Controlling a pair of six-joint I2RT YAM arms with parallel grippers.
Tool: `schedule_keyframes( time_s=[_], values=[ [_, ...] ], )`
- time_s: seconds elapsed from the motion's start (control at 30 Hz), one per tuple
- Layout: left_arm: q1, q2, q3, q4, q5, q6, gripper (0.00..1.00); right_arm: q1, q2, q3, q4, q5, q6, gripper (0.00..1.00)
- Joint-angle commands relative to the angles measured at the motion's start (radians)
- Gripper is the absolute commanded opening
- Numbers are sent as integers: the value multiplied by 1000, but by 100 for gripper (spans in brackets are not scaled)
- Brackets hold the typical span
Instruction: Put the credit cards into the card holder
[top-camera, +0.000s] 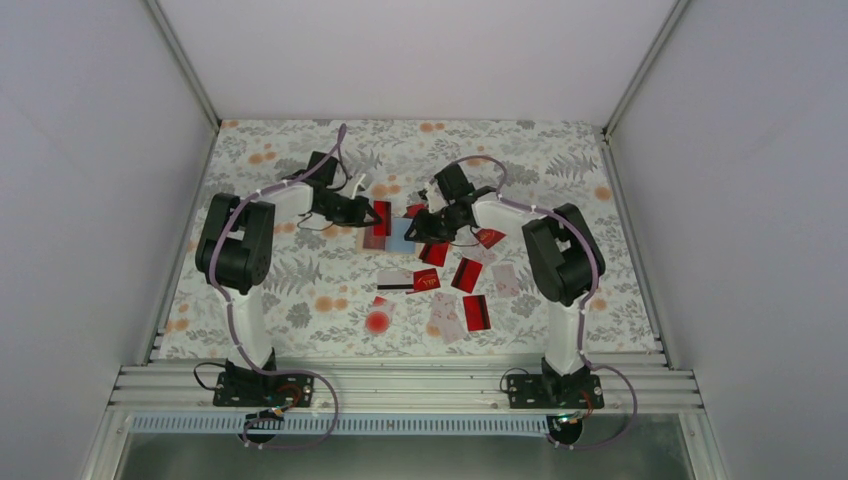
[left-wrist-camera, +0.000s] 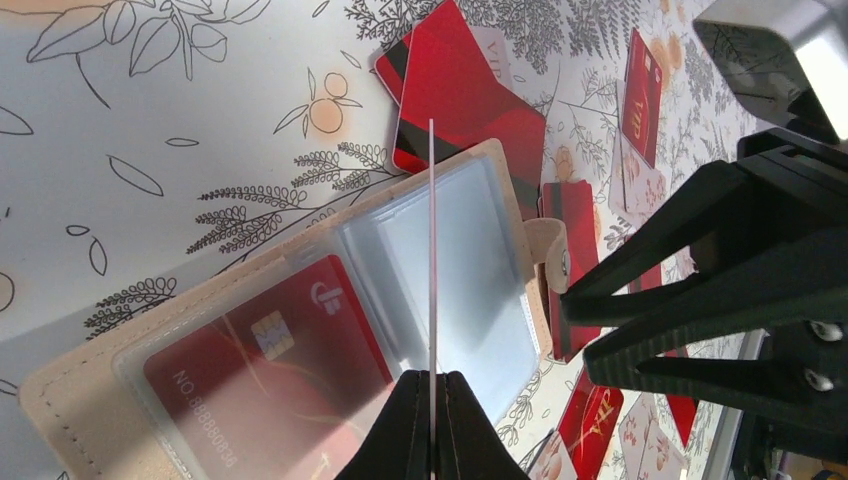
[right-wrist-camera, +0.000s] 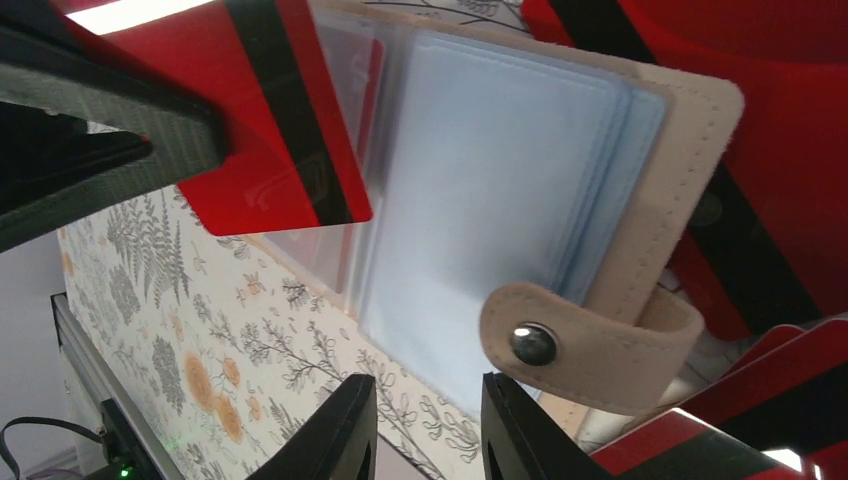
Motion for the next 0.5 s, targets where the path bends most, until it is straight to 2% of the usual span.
schedule_keyframes(
  time_s=[0.0,0.47],
  values=[
    [-5,22,34,-5,9,23,2,-14,32,13,4,4,-32,27],
    [-17,47,18,8,16,-1,2,-20,57,-44,29,4,-46,25]
  ],
)
